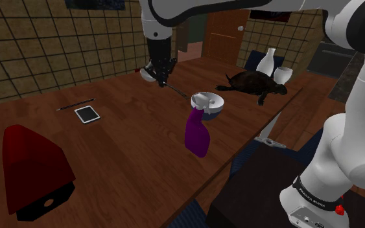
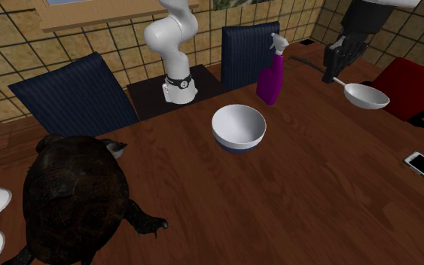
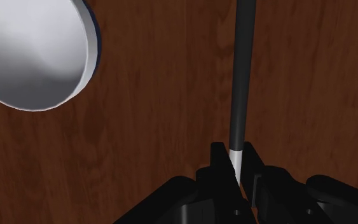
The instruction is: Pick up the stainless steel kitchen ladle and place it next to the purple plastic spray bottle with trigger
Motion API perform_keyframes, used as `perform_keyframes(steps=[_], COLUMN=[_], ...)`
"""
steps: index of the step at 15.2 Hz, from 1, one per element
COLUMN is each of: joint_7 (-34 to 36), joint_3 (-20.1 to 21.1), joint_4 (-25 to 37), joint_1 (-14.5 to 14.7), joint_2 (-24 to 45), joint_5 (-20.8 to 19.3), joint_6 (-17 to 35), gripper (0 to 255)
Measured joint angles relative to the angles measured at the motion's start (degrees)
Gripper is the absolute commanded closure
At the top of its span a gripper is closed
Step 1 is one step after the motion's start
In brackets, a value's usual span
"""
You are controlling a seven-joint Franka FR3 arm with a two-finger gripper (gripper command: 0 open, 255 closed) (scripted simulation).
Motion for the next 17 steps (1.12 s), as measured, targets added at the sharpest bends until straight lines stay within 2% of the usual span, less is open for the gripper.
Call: perform_keyframes(steps=[17], joint_7=[1.53], joint_3=[-0.05], joint_4=[-11.89], joint_1=[-0.08], joint_2=[0.81], joint_5=[-0.42], joint_6=[12.64], gripper=[255])
